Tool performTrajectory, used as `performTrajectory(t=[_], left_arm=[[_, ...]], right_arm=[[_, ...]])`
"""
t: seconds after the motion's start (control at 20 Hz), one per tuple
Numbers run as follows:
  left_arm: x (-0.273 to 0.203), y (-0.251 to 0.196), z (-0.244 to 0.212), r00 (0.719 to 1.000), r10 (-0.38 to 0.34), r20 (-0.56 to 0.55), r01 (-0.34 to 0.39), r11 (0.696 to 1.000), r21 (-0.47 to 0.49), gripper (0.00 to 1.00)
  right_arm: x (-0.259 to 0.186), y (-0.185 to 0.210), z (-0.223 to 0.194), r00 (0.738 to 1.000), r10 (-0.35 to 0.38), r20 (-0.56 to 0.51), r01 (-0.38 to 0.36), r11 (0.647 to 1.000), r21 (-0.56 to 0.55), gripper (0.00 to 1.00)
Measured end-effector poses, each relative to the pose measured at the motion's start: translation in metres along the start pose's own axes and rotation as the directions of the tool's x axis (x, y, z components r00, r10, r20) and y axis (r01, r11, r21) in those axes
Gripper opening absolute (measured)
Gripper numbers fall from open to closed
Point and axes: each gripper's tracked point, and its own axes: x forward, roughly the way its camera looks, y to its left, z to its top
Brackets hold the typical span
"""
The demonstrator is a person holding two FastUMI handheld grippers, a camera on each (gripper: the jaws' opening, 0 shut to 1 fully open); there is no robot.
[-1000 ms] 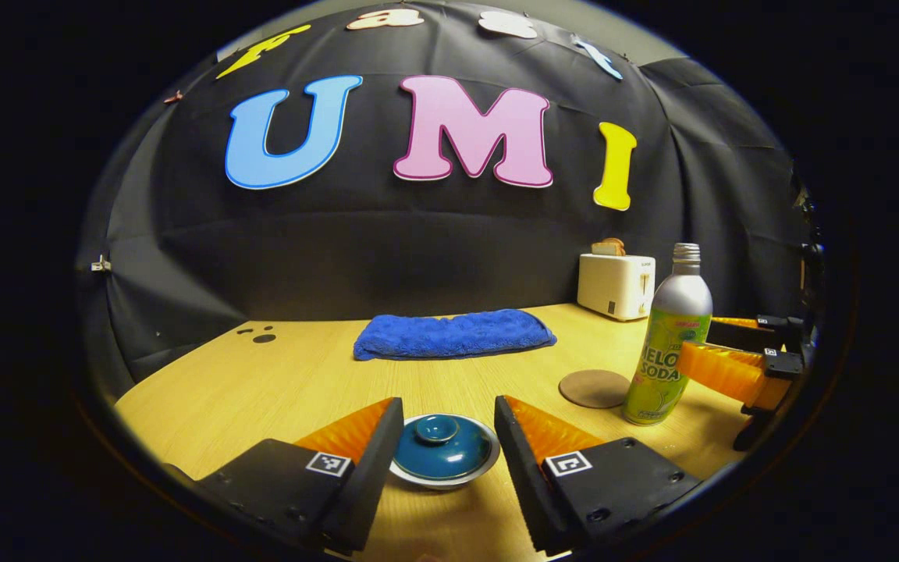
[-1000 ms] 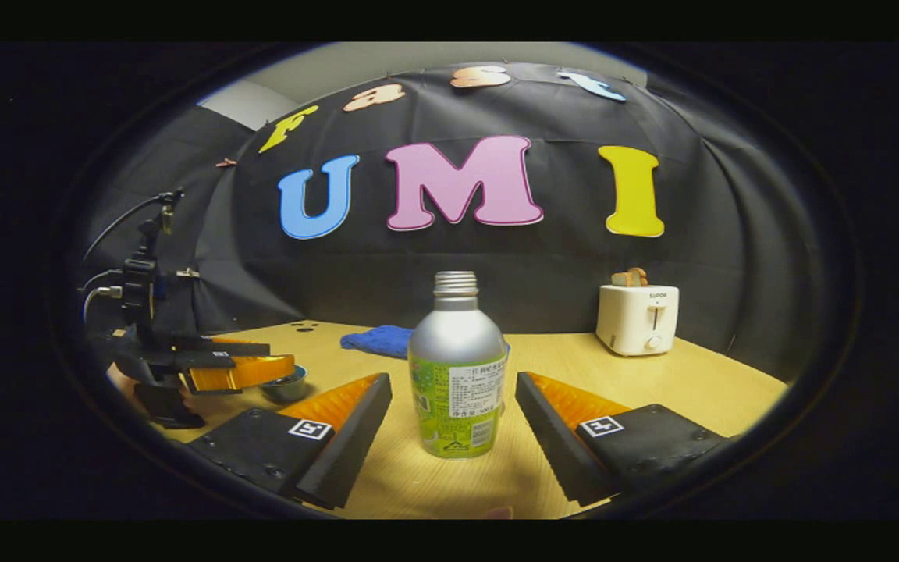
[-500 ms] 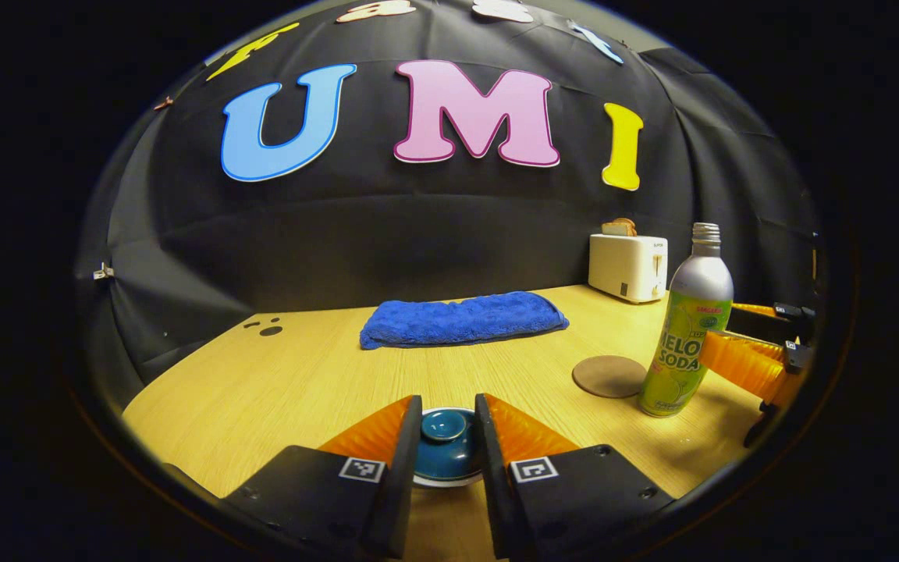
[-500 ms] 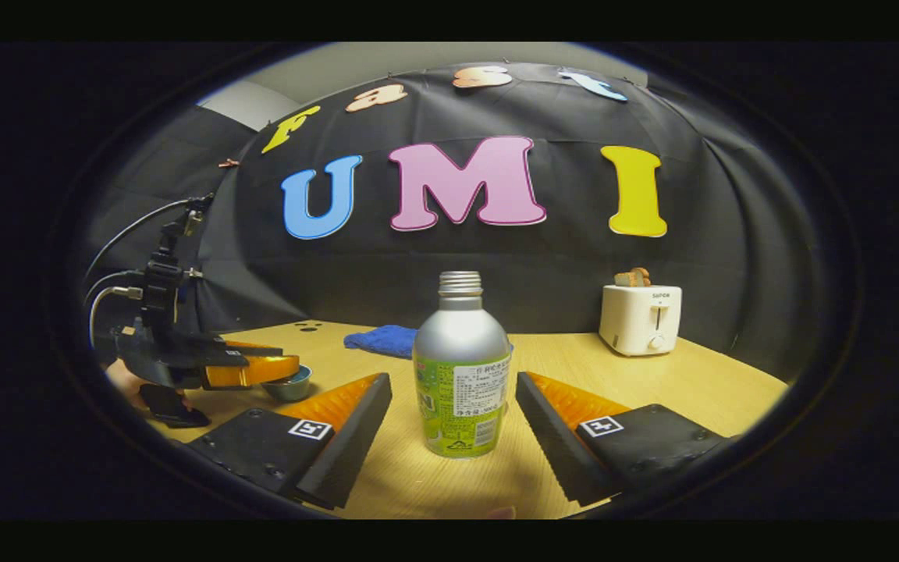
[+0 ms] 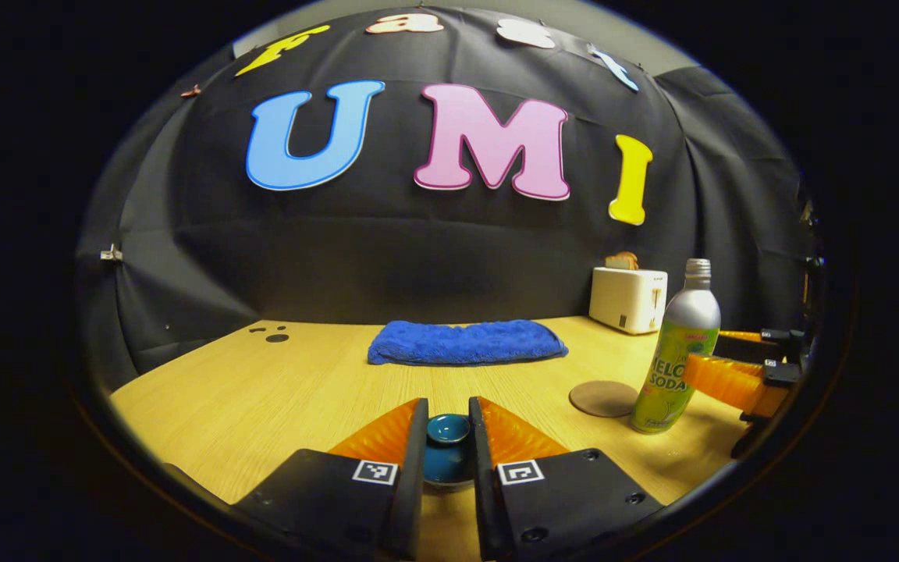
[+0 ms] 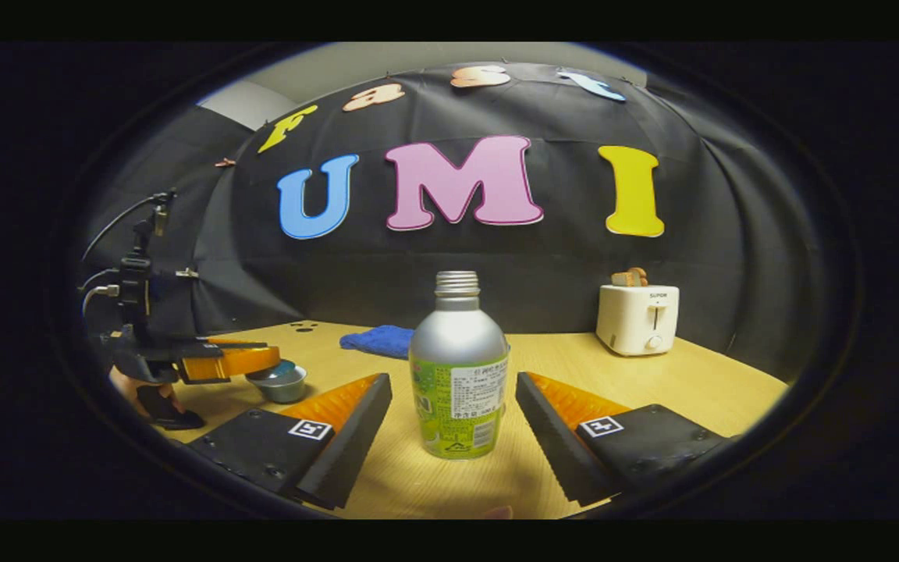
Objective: Open the teacup lid with one hand, grasp the water bottle and pour water into the teacup with the other hand; after pouring, place the water bottle on the coaster and then close the teacup lid.
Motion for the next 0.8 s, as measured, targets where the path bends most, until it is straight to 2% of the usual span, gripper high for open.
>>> performTrajectory(t=[0.25, 0.4, 0.45, 0.5, 0.6, 0.7, 0.8], left_arm=[[-0.019, 0.012, 0.027, 0.996, -0.007, 0.084, 0.020, 0.987, -0.162, 0.32], [-0.034, 0.029, 0.047, 0.992, -0.003, 0.125, 0.028, 0.980, -0.198, 0.34], [-0.039, 0.038, 0.055, 0.990, 0.009, 0.143, 0.021, 0.979, -0.202, 0.32], [-0.043, 0.043, 0.061, 0.988, 0.015, 0.155, 0.017, 0.978, -0.206, 0.32], [-0.051, 0.052, 0.067, 0.986, 0.018, 0.169, 0.020, 0.975, -0.220, 0.32], [-0.056, 0.062, 0.071, 0.984, 0.020, 0.177, 0.022, 0.972, -0.235, 0.32], [-0.061, 0.073, 0.072, 0.983, 0.026, 0.182, 0.018, 0.972, -0.233, 0.34]], right_arm=[[0.006, -0.005, -0.003, 0.999, -0.046, -0.006, 0.046, 0.999, -0.003, 0.99], [0.026, -0.004, 0.004, 0.997, -0.080, -0.010, 0.080, 0.997, -0.004, 0.98], [0.027, -0.010, 0.003, 0.993, -0.114, -0.007, 0.114, 0.993, -0.004, 0.96], [0.026, -0.012, 0.002, 0.992, -0.126, -0.009, 0.126, 0.992, -0.007, 0.82], [0.024, -0.009, 0.002, 0.992, -0.127, -0.010, 0.127, 0.992, -0.016, 0.81], [0.026, -0.006, 0.005, 0.991, -0.129, -0.025, 0.126, 0.986, -0.112, 0.79], [0.028, -0.007, 0.017, 0.988, -0.153, -0.030, 0.136, 0.941, -0.311, 0.79]])
